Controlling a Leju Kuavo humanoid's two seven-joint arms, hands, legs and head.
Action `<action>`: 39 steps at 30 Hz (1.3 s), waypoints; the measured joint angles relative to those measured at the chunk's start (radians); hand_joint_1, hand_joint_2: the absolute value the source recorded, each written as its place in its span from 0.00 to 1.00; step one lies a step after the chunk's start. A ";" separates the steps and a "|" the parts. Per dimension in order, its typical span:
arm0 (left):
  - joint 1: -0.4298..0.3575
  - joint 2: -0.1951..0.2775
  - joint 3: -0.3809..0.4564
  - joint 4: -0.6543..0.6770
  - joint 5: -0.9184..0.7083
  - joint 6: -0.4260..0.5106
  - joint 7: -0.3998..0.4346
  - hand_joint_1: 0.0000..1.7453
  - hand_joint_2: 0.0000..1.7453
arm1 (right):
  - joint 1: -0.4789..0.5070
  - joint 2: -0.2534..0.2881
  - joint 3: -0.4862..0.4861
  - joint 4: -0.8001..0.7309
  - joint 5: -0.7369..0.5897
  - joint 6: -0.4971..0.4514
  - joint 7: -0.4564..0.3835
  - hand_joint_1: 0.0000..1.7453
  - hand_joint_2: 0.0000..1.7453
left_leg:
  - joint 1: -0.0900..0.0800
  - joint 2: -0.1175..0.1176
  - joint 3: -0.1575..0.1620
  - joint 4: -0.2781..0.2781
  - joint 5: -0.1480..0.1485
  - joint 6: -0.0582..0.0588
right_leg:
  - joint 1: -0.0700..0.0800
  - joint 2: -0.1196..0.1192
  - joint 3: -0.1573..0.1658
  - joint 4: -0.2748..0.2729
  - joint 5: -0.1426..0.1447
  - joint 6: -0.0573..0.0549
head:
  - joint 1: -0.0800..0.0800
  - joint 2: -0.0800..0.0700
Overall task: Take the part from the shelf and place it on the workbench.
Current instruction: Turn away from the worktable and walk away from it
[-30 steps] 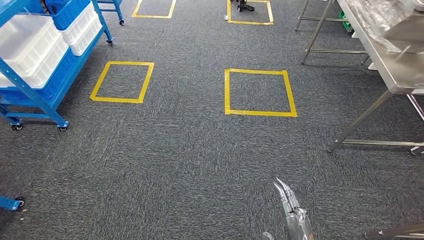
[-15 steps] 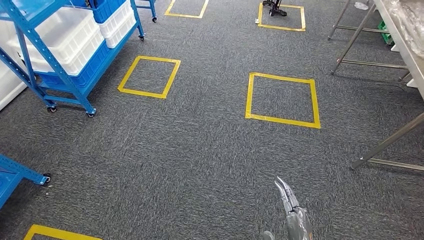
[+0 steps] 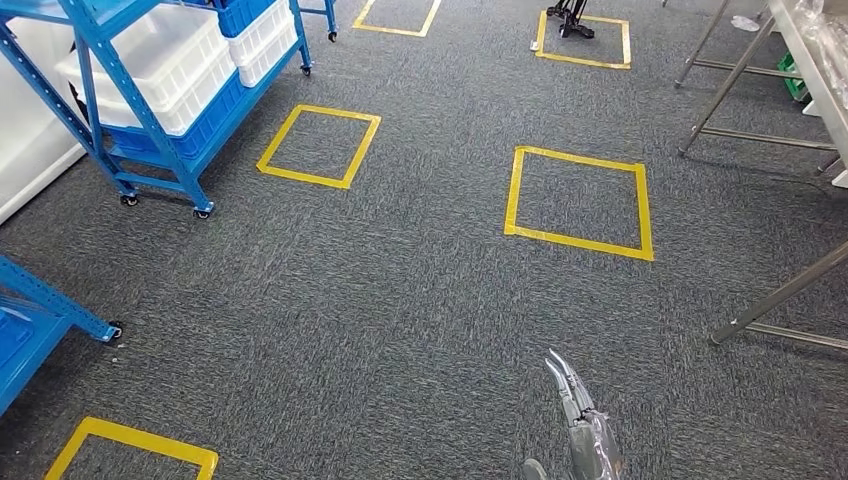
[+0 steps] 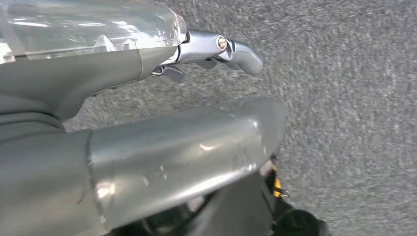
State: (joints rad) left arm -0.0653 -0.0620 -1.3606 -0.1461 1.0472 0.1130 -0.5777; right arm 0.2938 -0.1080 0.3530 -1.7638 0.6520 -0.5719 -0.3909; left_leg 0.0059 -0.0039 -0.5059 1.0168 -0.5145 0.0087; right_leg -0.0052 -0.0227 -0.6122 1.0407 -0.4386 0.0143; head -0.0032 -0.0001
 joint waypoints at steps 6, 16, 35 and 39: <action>-0.004 -0.001 -0.009 0.000 0.000 0.008 0.004 0.00 0.00 | 0.000 0.001 -0.009 0.001 -0.002 0.006 -0.002 0.00 0.00 | 0.002 0.004 -0.067 -0.008 0.064 0.023 | -0.008 0.018 -0.065 0.238 -0.192 0.019 | 0.004 0.000; -0.004 -0.003 -0.012 0.001 0.002 0.009 0.011 0.00 0.00 | -0.006 0.003 -0.016 0.003 0.001 0.013 -0.010 0.00 0.00 | 0.004 -0.003 -0.141 0.005 0.127 -0.023 | 0.002 0.022 0.156 -0.067 -0.101 -0.027 | 0.005 0.000; -0.006 0.002 -0.013 0.003 0.042 0.007 0.034 0.00 0.00 | 0.005 0.010 -0.016 0.038 0.115 0.004 0.056 0.00 0.00 | -0.007 0.013 0.028 -0.048 0.010 0.033 | 0.002 0.015 -0.070 0.161 -0.125 0.004 | 0.001 0.000; -0.002 0.002 -0.013 0.003 0.052 0.012 0.032 0.00 0.00 | 0.007 0.009 -0.015 0.046 0.108 0.003 0.069 0.00 0.00 | -0.010 -0.022 0.002 -0.042 0.029 0.029 | -0.001 0.024 -0.043 0.183 -0.119 0.003 | 0.001 0.000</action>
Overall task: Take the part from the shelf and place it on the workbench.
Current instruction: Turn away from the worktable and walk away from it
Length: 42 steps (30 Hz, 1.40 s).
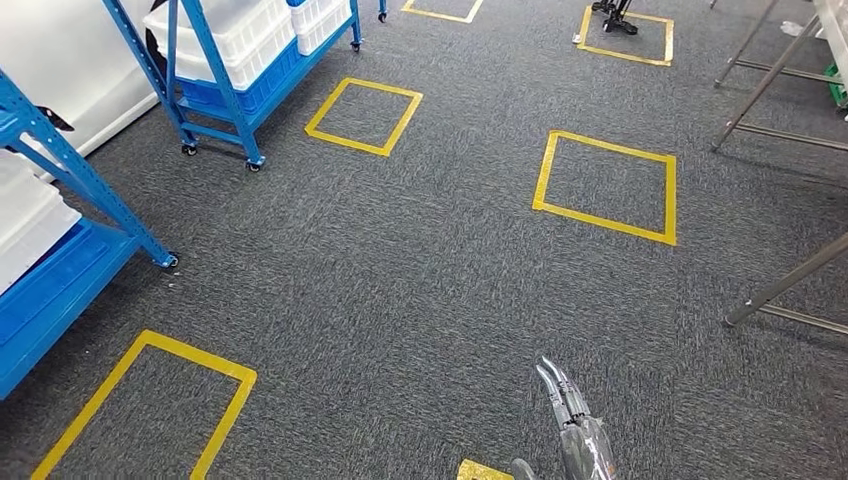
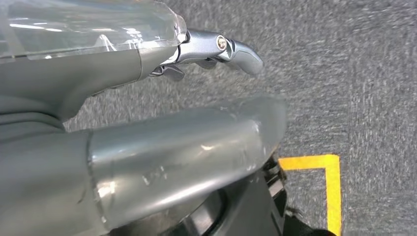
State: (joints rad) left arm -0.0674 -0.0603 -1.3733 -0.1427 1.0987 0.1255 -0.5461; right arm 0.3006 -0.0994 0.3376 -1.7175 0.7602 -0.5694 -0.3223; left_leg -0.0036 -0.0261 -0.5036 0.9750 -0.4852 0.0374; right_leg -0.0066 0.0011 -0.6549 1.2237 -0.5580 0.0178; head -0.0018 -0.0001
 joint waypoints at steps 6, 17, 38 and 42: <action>-0.003 -0.001 0.000 0.000 0.008 0.018 0.003 0.00 0.00 | 0.014 -0.004 0.000 0.001 -0.030 -0.004 -0.003 0.00 0.00 | 0.005 -0.059 -0.030 0.012 0.016 -0.029 | 0.003 0.061 0.131 -0.232 0.061 -0.027 | 0.000 0.000; 0.004 0.000 -0.001 0.004 0.024 0.032 0.004 0.00 0.00 | 0.041 -0.008 -0.002 0.004 -0.031 -0.002 0.006 0.00 0.00 | 0.013 0.061 -0.067 0.121 -0.027 -0.057 | 0.006 -0.074 0.127 -0.232 0.063 -0.046 | -0.008 0.000; 0.010 0.006 -0.002 0.007 0.062 0.002 0.125 0.00 0.00 | 0.057 -0.018 0.003 0.019 -0.035 -0.010 0.003 0.00 0.00 | 0.012 -0.088 -0.060 0.036 0.020 -0.040 | -0.009 0.048 0.118 -0.220 0.062 -0.031 | 0.003 0.000; 0.007 0.007 -0.002 0.007 0.071 0.005 0.131 0.00 0.00 | 0.057 -0.017 0.012 0.031 -0.042 -0.020 -0.001 0.00 0.00 | 0.012 0.009 -0.151 0.236 -0.096 -0.057 | -0.006 -0.013 0.122 -0.230 0.064 -0.051 | -0.010 0.000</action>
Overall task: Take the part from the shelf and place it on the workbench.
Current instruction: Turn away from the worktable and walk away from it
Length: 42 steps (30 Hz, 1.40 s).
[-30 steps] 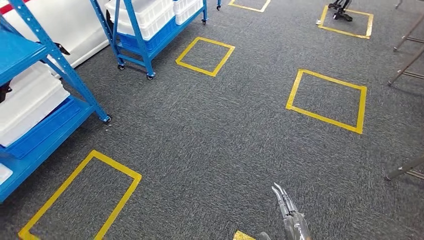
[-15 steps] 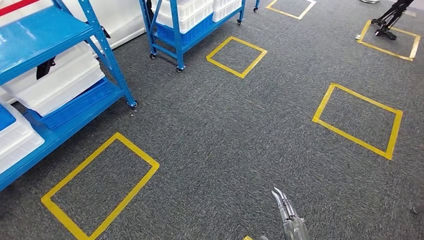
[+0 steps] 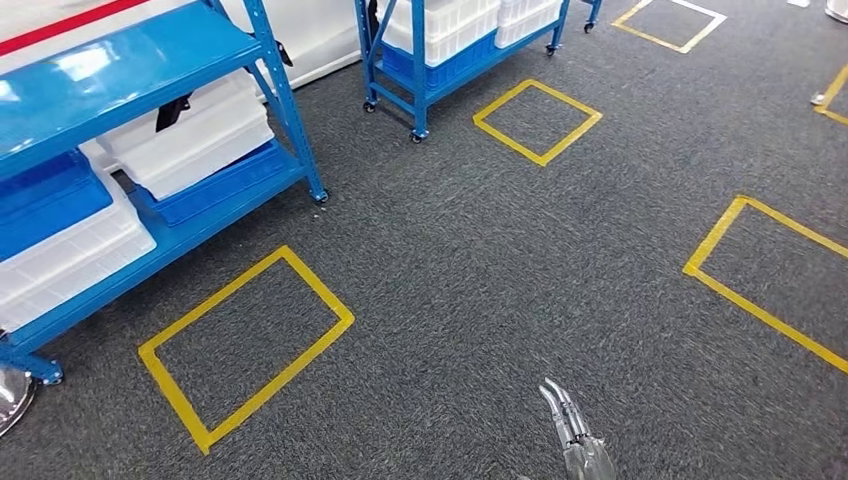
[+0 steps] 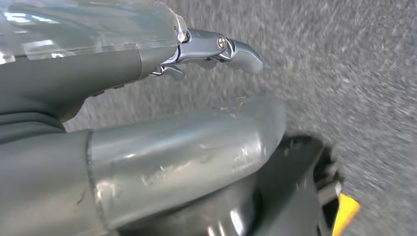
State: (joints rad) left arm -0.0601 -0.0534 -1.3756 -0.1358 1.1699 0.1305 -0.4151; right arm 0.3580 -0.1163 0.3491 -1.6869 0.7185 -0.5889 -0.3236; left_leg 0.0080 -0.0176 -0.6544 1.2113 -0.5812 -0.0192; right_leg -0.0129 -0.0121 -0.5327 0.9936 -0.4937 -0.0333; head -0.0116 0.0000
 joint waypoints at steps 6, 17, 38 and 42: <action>0.002 0.006 0.003 0.002 0.024 0.032 -0.016 0.00 0.25 | 0.002 0.000 0.007 0.014 -0.013 -0.010 -0.001 0.00 0.00 | 0.001 0.066 0.089 -0.136 0.079 -0.002 | 0.005 -0.077 0.005 0.008 -0.010 0.009 | -0.001 0.000; 0.002 0.010 0.008 0.006 0.050 0.009 -0.029 0.00 0.25 | 0.012 0.002 0.015 0.028 -0.036 -0.015 -0.011 0.00 0.00 | -0.001 -0.009 0.111 -0.217 0.120 0.053 | -0.002 0.006 -0.115 0.288 -0.155 0.050 | 0.014 0.000; 0.001 0.011 0.012 0.008 0.069 0.000 0.001 0.00 1.00 | 0.004 0.008 0.016 0.042 -0.069 0.001 -0.014 0.00 0.00 | -0.001 0.079 0.108 -0.184 0.102 0.006 | 0.005 -0.091 0.010 0.015 -0.017 0.019 | 0.002 0.000; 0.005 0.011 0.012 0.008 0.076 -0.005 0.009 0.00 1.00 | -0.005 0.009 0.016 0.042 -0.069 0.005 -0.015 0.00 0.00 | -0.002 0.051 0.110 -0.207 0.112 0.031 | 0.005 -0.102 0.016 0.024 -0.029 0.039 | 0.006 0.000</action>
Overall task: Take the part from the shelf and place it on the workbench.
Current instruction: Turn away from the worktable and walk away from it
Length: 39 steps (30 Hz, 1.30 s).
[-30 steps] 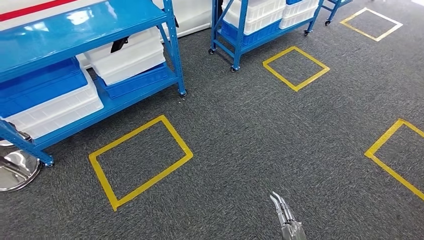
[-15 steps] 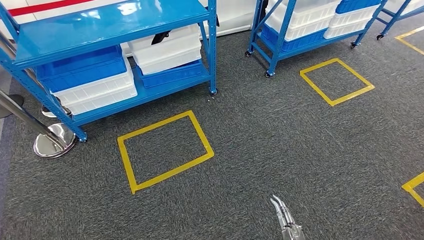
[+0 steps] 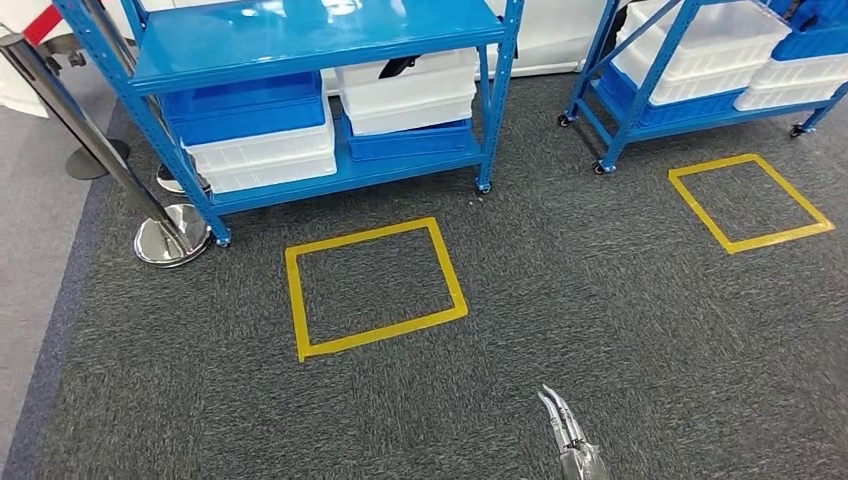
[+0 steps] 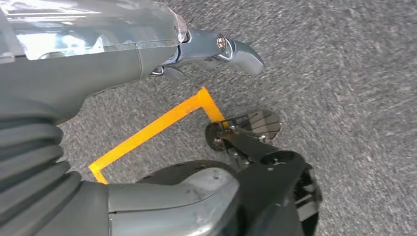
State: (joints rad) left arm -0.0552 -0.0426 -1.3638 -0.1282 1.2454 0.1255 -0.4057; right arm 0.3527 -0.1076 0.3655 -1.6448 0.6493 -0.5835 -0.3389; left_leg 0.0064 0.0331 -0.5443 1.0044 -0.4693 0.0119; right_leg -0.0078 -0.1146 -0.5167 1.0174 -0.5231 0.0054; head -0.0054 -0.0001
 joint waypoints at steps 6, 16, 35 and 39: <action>-0.003 -0.001 0.000 0.000 0.002 0.000 0.005 0.00 1.00 | 0.001 0.000 0.000 0.006 0.000 0.002 0.002 0.00 0.00 | 0.002 -0.065 -0.004 -0.007 0.013 0.020 | -0.008 0.109 -0.129 0.266 -0.119 0.014 | 0.010 0.000; -0.002 -0.002 0.000 0.000 0.016 0.001 0.010 0.00 1.00 | 0.001 0.001 -0.002 0.006 -0.004 0.004 0.004 0.00 0.00 | 0.002 -0.136 -0.012 -0.006 0.021 -0.012 | -0.007 0.168 -0.027 -0.010 0.033 -0.013 | 0.005 0.000; 0.004 -0.002 0.026 0.001 0.088 -0.023 0.004 0.00 0.00 | 0.012 0.006 -0.021 0.005 -0.033 -0.001 -0.015 0.00 0.00 | 0.017 -0.111 0.047 -0.080 0.021 0.031 | -0.006 0.136 -0.087 0.127 -0.004 -0.002 | 0.008 0.000; 0.020 -0.002 0.082 0.001 0.193 -0.002 -0.047 0.00 0.00 | 0.040 0.012 -0.046 0.002 -0.035 -0.004 -0.023 0.00 0.00 | 0.042 -0.104 0.057 -0.072 0.003 0.001 | -0.041 0.128 -0.160 0.231 -0.042 0.040 | 0.010 0.000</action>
State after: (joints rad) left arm -0.0356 -0.0442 -1.2819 -0.1273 1.4386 0.1238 -0.4527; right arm 0.3925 -0.0952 0.3197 -1.6425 0.6147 -0.5873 -0.3617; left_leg 0.0480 -0.0711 -0.4872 0.9326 -0.4663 0.0130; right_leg -0.0485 0.0130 -0.6768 1.2483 -0.5654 0.0452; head 0.0042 -0.0001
